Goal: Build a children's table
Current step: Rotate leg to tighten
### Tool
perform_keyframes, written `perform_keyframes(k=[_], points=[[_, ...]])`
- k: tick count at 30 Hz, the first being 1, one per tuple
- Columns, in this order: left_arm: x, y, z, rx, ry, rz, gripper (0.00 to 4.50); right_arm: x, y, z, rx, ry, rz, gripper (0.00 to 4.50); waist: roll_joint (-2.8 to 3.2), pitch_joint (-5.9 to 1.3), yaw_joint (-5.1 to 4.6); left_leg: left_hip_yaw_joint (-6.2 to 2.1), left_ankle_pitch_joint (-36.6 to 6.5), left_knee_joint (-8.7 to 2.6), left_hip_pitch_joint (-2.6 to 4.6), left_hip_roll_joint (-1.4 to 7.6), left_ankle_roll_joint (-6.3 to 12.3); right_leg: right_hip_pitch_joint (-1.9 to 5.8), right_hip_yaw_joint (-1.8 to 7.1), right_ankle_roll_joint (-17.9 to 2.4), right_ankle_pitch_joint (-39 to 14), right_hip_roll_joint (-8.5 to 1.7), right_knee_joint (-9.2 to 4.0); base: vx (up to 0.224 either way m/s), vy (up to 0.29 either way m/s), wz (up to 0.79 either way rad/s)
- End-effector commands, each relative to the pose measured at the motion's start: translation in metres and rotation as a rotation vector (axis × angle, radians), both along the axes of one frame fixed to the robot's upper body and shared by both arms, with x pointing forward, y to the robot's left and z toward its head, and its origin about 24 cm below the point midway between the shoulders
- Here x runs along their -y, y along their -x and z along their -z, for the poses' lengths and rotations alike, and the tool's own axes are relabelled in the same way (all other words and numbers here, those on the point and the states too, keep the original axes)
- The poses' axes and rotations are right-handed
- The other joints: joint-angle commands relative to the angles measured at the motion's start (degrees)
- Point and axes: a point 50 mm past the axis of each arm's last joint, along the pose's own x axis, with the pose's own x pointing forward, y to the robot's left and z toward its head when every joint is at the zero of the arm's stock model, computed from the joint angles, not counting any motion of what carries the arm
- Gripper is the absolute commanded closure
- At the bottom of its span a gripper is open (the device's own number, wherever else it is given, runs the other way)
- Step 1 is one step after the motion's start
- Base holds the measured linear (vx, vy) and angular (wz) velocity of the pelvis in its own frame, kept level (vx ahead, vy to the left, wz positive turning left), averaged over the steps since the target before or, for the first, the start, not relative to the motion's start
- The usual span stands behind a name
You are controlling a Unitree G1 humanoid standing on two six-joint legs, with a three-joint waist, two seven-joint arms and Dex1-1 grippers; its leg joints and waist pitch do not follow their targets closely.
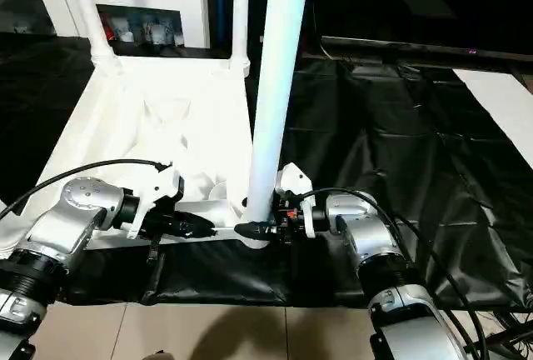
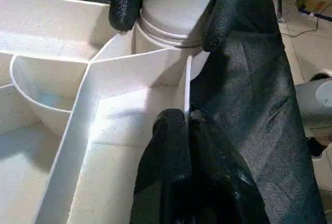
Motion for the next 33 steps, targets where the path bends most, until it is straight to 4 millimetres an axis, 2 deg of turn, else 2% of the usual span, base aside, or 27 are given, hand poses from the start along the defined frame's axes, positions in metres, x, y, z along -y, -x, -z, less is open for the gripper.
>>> perform_keyframes(k=[1,2,3,4,5,6,7,8,11,13,14,15,16,17,18,19,20,22,25,26,27,28,29,30,31,32,33], points=[[0.015,-0.013,-0.004,0.088,0.015,-0.149,4.50,-0.041,0.008,0.013,-0.032,-0.026,-0.005,1.90,0.19,-3.09,-0.24,-0.01,-11.29,-3.56,-0.36,1.75,1.75,2.72,3.27,-9.74,-17.80,-4.30,-3.87,0.000,0.000,0.00],[0.015,-0.013,-0.004,0.088,0.015,-0.149,4.50,-0.041,0.008,0.013,-0.032,-0.026,-0.005,1.90,0.22,-2.96,-0.45,-0.22,-13.12,-3.68,-0.18,1.55,1.02,2.69,3.10,-8.80,-21.48,-4.34,-4.41,0.000,0.000,0.00],[0.020,-0.014,-0.003,0.099,0.025,-0.191,4.50,-0.046,0.002,0.015,-0.031,-0.030,0.106,1.91,0.16,-2.84,-0.61,-0.27,-14.66,-3.75,-0.08,1.54,0.89,2.62,3.10,-7.82,-24.30,-4.34,-4.78,0.000,0.000,0.00],[0.031,-0.010,0.000,0.107,0.040,-0.239,4.50,-0.057,-0.006,0.017,-0.045,-0.044,0.279,1.91,0.24,-2.66,-0.97,-0.49,-15.87,-3.96,-0.01,1.74,-0.15,2.37,3.20,-7.35,-26.19,-4.53,-4.77,0.000,0.000,0.00],[0.031,-0.010,0.000,0.107,0.040,-0.240,4.50,-0.057,-0.006,0.018,-0.046,-0.044,0.281,1.91,0.24,-2.66,-0.97,-0.49,-15.87,-3.96,-0.01,1.74,-0.15,2.37,3.20,-7.35,-26.19,-4.53,-4.77,0.000,0.000,0.00],[0.035,-0.008,0.002,0.109,0.044,-0.266,4.50,-0.063,-0.008,0.019,-0.060,-0.050,0.343,1.91,0.26,-2.65,-1.82,-0.97,-18.07,-4.08,-0.20,1.52,-1.23,2.70,2.71,-5.44,-31.17,-4.69,-5.28,0.000,0.000,0.00],[0.038,-0.007,0.003,0.111,0.047,-0.284,4.50,-0.066,-0.008,0.020,-0.070,-0.052,0.379,1.91,0.24,-2.63,-2.36,-1.09,-18.51,-4.09,-0.41,1.43,-1.10,2.74,2.63,-4.49,-32.15,-4.65,-5.55,0.000,0.000,0.00],[0.041,-0.006,0.003,0.110,0.052,-0.300,4.50,-0.070,-0.009,0.020,-0.072,-0.052,0.406,1.91,0.21,-2.67,-2.44,-1.06,-18.80,-4.08,-0.33,1.34,-0.83,2.70,2.57,-4.16,-32.46,-4.55,-5.75,0.000,0.000,0.00],[0.051,-0.004,0.003,0.124,0.057,-0.366,4.50,-0.087,-0.008,0.019,-0.080,-0.065,0.468,1.91,0.22,-2.73,-3.17,-0.77,-19.35,-3.89,0.08,1.27,0.22,2.04,2.84,-5.25,-29.86,-4.19,-5.77,0.000,0.000,0.00],[0.057,-0.003,0.002,0.132,0.061,-0.379,4.50,-0.093,-0.008,0.018,-0.058,-0.064,0.473,1.91,0.45,-2.77,-3.12,-0.73,-19.41,-3.90,0.09,1.30,0.52,1.97,2.87,-5.68,-28.87,-4.14,-5.71,0.000,0.000,0.00],[0.057,-0.003,0.002,0.132,0.062,-0.378,4.50,-0.093,-0.008,0.018,-0.055,-0.063,0.473,1.91,0.39,-2.71,-3.16,-0.72,-19.47,-3.93,0.03,1.30,0.59,1.99,2.84,-5.71,-28.58,-4.06,-5.74,0.000,0.000,0.00],[0.060,-0.002,0.002,0.132,0.070,-0.369,4.50,-0.093,-0.009,0.017,-0.040,-0.061,0.481,1.91,0.67,-2.78,-3.03,-0.72,-19.41,-3.90,0.06,1.28,0.65,2.02,2.87,-5.81,-28.00,-4.08,-5.70,0.000,0.000,0.00],[0.063,-0.001,0.001,0.132,0.074,-0.355,4.50,-0.092,-0.011,0.015,-0.043,-0.084,0.507,1.35,0.82,-2.94,-3.07,-0.67,-18.61,-3.92,-0.17,1.31,0.79,2.21,3.01,-6.54,-25.23,-4.01,-5.36,0.000,0.000,0.00],[0.063,-0.001,0.001,0.133,0.074,-0.353,4.50,-0.091,-0.012,0.015,-0.043,-0.085,0.509,1.21,0.70,-2.95,-3.13,-0.61,-18.28,-3.93,-0.22,1.28,0.83,2.21,3.04,-6.78,-24.39,-3.93,-5.33,0.000,0.000,0.00],[0.063,0.000,0.001,0.135,0.070,-0.335,4.50,-0.088,-0.014,0.013,-0.036,-0.093,0.517,1.19,1.12,-3.01,-3.08,-0.61,-17.85,-3.95,-0.23,1.29,0.89,2.30,3.08,-7.43,-22.61,-3.85,-5.12,0.000,0.000,0.00],[0.062,0.000,0.001,0.141,0.067,-0.327,4.50,-0.086,-0.015,0.012,-0.021,-0.086,0.512,1.08,1.17,-3.02,-3.19,-0.61,-17.63,-3.97,-0.34,1.31,0.90,2.41,3.06,-7.98,-21.12,-3.77,-4.93,0.000,0.000,0.00],[0.061,0.000,0.001,0.146,0.067,-0.315,4.50,-0.084,-0.015,0.011,-0.005,-0.081,0.509,1.08,1.07,-3.06,-3.19,-0.53,-17.58,-3.93,-0.27,1.30,0.95,2.41,3.07,-8.21,-20.56,-3.73,-4.95,0.000,0.000,0.00],[0.058,0.000,0.000,0.159,0.060,-0.291,4.50,-0.077,-0.016,0.009,0.020,-0.078,0.494,0.72,1.02,-3.12,-3.13,-0.48,-16.28,-3.86,-0.41,1.26,1.34,2.65,3.11,-8.82,-18.87,-3.75,-4.71,0.000,0.000,0.00],[0.054,0.000,0.000,0.174,0.047,-0.255,4.50,-0.066,-0.016,0.005,0.051,-0.081,0.463,0.72,0.97,-3.20,-2.90,-0.29,-14.17,-3.72,-0.51,1.35,2.15,2.78,3.23,-9.24,-16.30,-3.77,-4.40,0.000,0.000,0.00],[0.048,-0.001,-0.001,0.183,0.032,-0.241,4.50,-0.051,-0.014,0.002,0.071,-0.093,0.426,0.72,0.72,-3.27,-2.87,-0.27,-13.47,-3.69,-0.58,1.32,2.34,2.93,3.21,-9.36,-15.51,-3.72,-4.31,0.000,0.000,0.00],[0.043,-0.001,-0.001,0.183,0.028,-0.229,4.50,-0.040,-0.011,0.001,0.078,-0.097,0.399,0.72,0.88,-3.35,-2.53,-0.23,-12.47,-3.58,-0.50,1.38,2.89,2.98,3.23,-9.51,-13.93,-3.71,-4.16,0.000,0.000,0.00],[0.043,-0.001,-0.001,0.182,0.027,-0.228,4.50,-0.040,-0.011,0.001,0.079,-0.097,0.397,0.72,0.70,-3.25,-2.48,-0.11,-12.17,-3.59,-0.46,1.34,3.29,2.93,3.26,-9.55,-13.28,-3.59,-4.23,0.000,0.000,0.00],[0.038,-0.002,-0.002,0.188,0.016,-0.215,4.50,-0.029,-0.008,0.000,0.093,-0.094,0.366,0.72,0.85,-3.35,-2.24,-0.09,-11.29,-3.51,-0.48,1.46,3.50,2.95,3.31,-10.22,-11.88,-3.69,-3.83,0.000,0.000,0.00],[0.036,-0.002,-0.003,0.191,0.011,-0.208,4.50,-0.024,-0.006,0.000,0.100,-0.092,0.353,0.72,0.80,-3.40,-1.77,-0.03,-10.61,-3.41,-0.38,1.46,3.71,3.01,3.26,-10.39,-11.05,-3.71,-3.79,0.000,0.000,0.00],[0.034,-0.002,-0.003,0.193,0.007,-0.201,4.50,-0.021,-0.004,-0.001,0.104,-0.088,0.341,0.72,0.77,-3.28,-1.70,-0.02,-10.49,-3.47,-0.52,1.41,3.84,3.04,3.28,-10.43,-10.91,-3.62,-3.82,0.000,0.000,0.00],[0.027,0.000,-0.002,0.192,-0.015,-0.168,4.50,-0.005,0.002,-0.001,0.112,-0.071,0.294,0.72,0.81,-3.26,-1.29,-0.04,-10.55,-3.48,-0.36,1.38,3.83,3.14,3.22,-10.13,-11.01,-3.59,-3.90,0.000,0.000,0.00],[0.023,0.001,-0.001,0.185,-0.023,-0.151,4.50,0.001,0.005,-0.002,0.117,-0.060,0.275,0.72,0.66,-3.32,-1.24,0.03,-10.55,-3.41,-0.36,1.41,4.09,3.15,3.27,-9.94,-10.78,-3.57,-3.81,0.000,0.000,0.00]])
